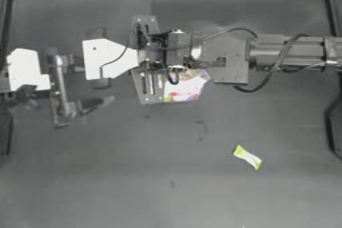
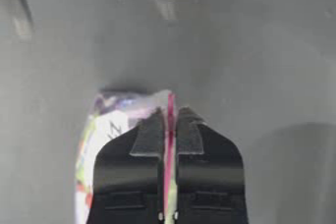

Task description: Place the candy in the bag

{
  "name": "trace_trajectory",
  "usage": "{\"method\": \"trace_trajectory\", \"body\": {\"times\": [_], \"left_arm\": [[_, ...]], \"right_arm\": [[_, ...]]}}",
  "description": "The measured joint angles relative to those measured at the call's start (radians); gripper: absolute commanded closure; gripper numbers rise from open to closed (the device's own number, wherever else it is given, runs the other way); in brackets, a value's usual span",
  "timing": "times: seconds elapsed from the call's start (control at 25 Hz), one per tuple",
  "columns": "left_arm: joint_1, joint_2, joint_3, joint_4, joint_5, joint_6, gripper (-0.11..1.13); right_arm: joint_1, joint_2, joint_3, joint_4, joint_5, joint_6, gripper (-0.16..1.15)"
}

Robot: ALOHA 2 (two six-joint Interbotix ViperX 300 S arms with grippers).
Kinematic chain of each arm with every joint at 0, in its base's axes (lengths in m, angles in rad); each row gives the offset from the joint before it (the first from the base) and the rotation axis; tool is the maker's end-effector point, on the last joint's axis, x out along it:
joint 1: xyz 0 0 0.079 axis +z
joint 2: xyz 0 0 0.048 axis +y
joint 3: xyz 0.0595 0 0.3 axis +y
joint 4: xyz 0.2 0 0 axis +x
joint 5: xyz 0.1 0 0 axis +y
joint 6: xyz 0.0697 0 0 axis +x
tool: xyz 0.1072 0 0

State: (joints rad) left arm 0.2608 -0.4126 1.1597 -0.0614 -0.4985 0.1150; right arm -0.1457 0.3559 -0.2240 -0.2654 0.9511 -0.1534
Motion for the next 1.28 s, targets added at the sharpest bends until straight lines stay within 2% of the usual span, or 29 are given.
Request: {"method": "trace_trajectory", "body": {"times": [0.12, 0.32, 0.8, 1.28], "left_arm": [[0.006, 0.049, -0.023, 0.0, -0.049, 0.034, 0.06], [0.023, 0.069, -0.029, -0.012, -0.097, 0.043, 0.06], [0.041, 0.153, -0.048, -0.026, -0.107, 0.044, 0.07], [0.058, 0.16, -0.052, -0.026, -0.107, 0.044, 0.07]], "right_arm": [[0.0, -0.002, 0.005, 0.002, -0.006, 0.0, 0.84], [-0.002, -0.015, 0.028, 0.002, -0.026, 0.002, 0.85], [-0.008, -0.02, 0.044, 0.006, -0.051, 0.005, 0.85], [-0.009, -0.02, 0.048, 0.014, -0.061, 0.005, 0.85]]}}
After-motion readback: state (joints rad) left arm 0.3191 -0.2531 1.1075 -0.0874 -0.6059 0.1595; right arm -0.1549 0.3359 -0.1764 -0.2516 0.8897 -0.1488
